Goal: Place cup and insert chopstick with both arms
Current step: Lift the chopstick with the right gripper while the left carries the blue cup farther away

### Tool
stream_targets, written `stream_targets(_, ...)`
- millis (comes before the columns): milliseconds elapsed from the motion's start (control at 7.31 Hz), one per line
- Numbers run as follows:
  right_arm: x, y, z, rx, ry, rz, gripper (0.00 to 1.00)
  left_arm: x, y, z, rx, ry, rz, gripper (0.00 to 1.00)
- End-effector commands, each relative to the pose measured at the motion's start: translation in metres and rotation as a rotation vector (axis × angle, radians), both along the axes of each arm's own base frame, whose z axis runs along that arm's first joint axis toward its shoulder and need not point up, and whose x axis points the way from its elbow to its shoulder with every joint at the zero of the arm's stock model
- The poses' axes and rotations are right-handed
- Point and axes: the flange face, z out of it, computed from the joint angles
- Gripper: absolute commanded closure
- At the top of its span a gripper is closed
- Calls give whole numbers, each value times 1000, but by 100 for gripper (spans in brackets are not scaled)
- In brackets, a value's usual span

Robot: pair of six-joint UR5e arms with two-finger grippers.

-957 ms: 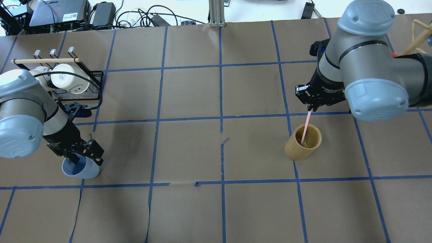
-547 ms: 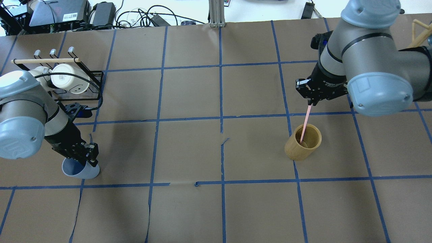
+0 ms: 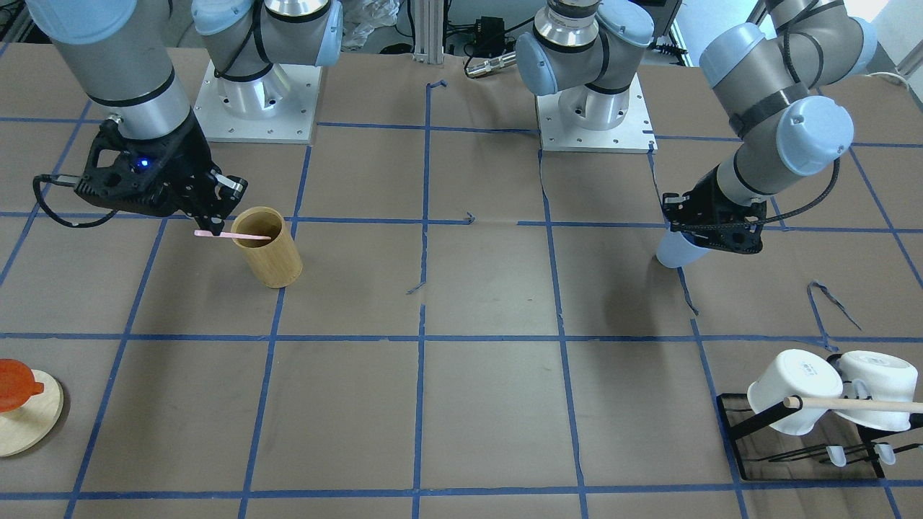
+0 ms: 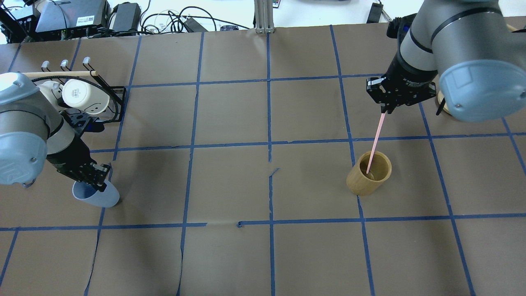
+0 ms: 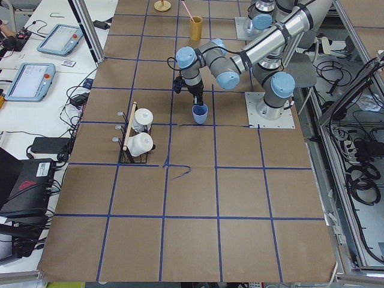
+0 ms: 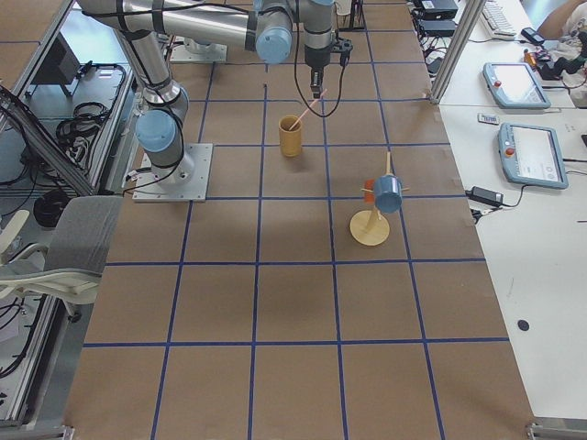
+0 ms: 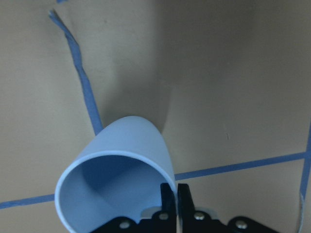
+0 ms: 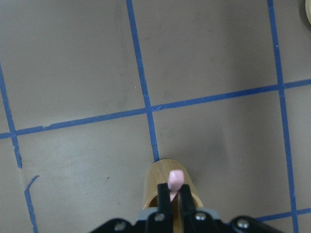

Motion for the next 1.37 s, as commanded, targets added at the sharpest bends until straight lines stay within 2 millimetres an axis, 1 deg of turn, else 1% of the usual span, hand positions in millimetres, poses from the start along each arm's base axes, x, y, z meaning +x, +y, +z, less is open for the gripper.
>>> stream_targets(0, 2, -1, 47, -13, 10, 6, 100, -18, -11, 20, -16, -12, 76, 100)
stream_targets(137, 4, -2, 60, -25, 6, 8, 100, -55, -18, 28, -43, -6, 117, 100)
stream_targets(274, 3, -3, 67, -30, 8, 8, 100, -105, -25, 33, -55, -28, 154, 100)
stream_targets(410, 5, -9, 56, -17, -8, 12, 100, -160, -34, 38, -85, 13, 222, 100)
stream_targets(547, 5, -12, 58, -20, -8, 12, 100, -201, -54, 45, -99, 68, 284, 100)
stream_targets(684, 3, -12, 60, -22, 9, 11, 100, -239, -79, 52, -160, 138, 291, 100)
stream_targets(821, 4, -13, 59, -24, 3, 11, 100, -275, -104, 51, -225, 176, 325, 100)
stream_targets(957, 5, -14, 57, -21, -6, 14, 100, -311, -124, 45, -264, 209, 354, 100)
stream_targets(1094, 5, -15, 56, -21, -6, 14, 100, -336, -143, 41, -293, 234, 399, 100)
stream_targets(1231, 4, -15, 56, -20, 5, 23, 100, -354, -161, 39, -299, 243, 446, 100)
